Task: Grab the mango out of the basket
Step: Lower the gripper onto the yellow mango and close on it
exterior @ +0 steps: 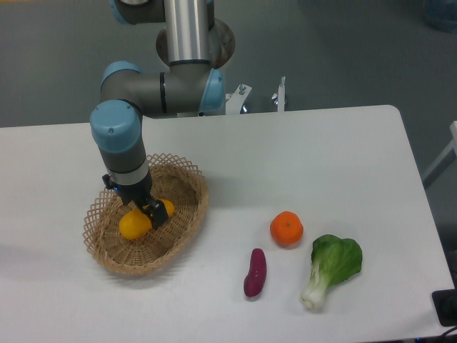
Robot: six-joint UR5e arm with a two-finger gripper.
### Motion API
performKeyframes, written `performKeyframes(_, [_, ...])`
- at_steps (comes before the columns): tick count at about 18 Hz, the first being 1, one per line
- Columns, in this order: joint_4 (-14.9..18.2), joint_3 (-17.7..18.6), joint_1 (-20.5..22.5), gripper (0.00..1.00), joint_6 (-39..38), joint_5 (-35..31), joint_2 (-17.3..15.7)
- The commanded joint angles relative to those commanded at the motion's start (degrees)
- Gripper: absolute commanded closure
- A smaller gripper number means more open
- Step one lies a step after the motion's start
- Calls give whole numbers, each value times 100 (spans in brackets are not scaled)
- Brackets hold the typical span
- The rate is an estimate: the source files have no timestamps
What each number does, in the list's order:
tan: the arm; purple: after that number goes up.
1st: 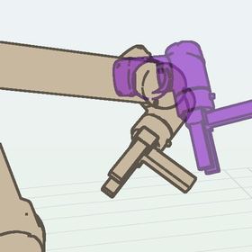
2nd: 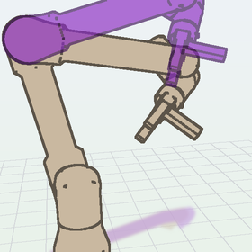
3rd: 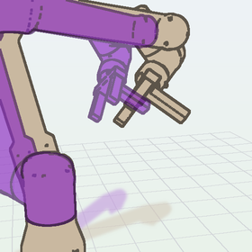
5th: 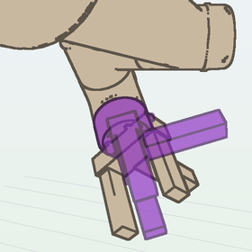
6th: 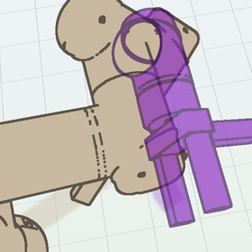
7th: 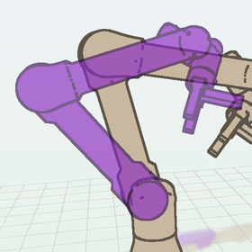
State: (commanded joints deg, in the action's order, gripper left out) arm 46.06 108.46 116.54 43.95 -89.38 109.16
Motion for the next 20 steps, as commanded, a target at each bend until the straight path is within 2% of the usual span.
performKeyframes(14, [-70, -44, -79, 0, -26, -9, 229])
performKeyframes(17, [-219, -35, -79, 2, -26, -17, 246])
performKeyframes(18, [-229, -44, -79, 11, -26, -26, 246])
performKeyframes(20, [-237, -35, -88, 36, -26, -26, 238])
